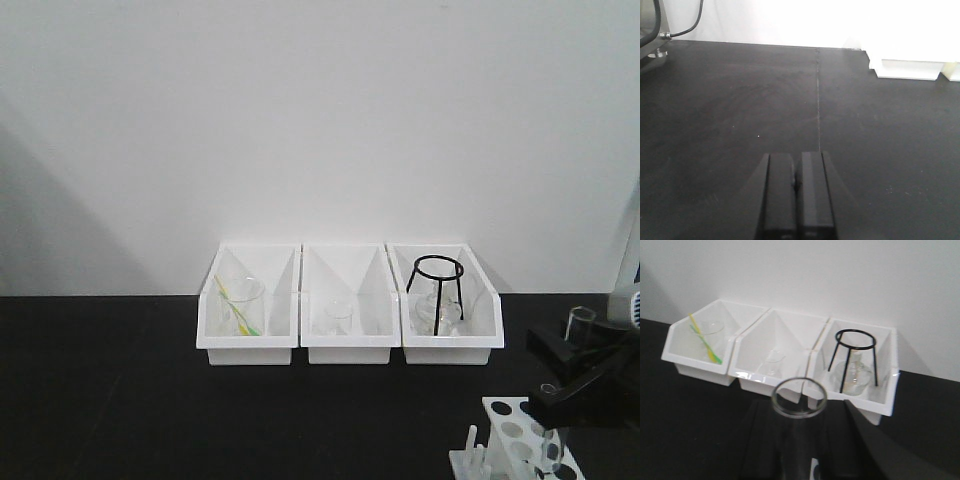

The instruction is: Flip and reinsert test tube from rack

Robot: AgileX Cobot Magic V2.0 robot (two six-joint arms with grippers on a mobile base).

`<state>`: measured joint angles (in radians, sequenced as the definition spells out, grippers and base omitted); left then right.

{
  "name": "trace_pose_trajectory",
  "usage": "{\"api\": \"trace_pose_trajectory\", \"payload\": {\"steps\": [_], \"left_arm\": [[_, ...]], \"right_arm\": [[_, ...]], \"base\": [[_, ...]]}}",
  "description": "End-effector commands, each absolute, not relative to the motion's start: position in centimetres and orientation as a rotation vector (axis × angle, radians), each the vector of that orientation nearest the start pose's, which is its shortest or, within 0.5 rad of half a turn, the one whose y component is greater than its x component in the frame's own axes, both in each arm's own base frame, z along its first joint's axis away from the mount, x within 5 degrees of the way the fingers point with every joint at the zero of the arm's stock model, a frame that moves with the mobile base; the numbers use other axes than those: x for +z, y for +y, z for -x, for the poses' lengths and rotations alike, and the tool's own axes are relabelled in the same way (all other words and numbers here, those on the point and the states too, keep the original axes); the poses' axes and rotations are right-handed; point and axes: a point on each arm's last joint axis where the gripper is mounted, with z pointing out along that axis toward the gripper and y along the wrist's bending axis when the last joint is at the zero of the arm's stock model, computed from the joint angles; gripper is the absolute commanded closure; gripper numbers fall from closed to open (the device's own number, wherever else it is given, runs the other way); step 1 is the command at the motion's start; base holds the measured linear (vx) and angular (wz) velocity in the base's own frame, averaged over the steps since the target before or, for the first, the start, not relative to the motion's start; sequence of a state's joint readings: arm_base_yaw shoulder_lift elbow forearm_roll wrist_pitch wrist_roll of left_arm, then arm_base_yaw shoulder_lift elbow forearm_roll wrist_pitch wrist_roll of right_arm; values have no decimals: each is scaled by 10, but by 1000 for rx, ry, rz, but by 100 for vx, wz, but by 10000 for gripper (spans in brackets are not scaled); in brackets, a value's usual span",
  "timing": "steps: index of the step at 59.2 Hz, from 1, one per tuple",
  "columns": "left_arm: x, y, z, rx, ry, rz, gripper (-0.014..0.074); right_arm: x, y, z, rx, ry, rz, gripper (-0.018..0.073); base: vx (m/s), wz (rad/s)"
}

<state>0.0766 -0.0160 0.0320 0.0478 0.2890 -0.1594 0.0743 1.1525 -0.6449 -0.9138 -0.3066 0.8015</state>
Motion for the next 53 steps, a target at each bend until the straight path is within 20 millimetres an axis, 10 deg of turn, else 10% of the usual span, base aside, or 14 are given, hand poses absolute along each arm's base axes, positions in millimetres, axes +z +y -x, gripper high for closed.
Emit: {"api": "trace_pose_trajectory", "payload": {"steps": [1, 23, 53], "left_arm": [[186, 5, -55, -28, 1683, 164, 603], [186, 5, -55, -28, 1683, 164, 603], [186, 5, -55, -28, 1683, 164, 603]], "right_arm": [[305, 47, -246, 272, 1658, 387, 484], [300, 33, -269, 294, 1542, 222, 484], [264, 23, -249, 195, 1503, 145, 484]], "base": [[0, 0], [0, 0], [0, 0]]}}
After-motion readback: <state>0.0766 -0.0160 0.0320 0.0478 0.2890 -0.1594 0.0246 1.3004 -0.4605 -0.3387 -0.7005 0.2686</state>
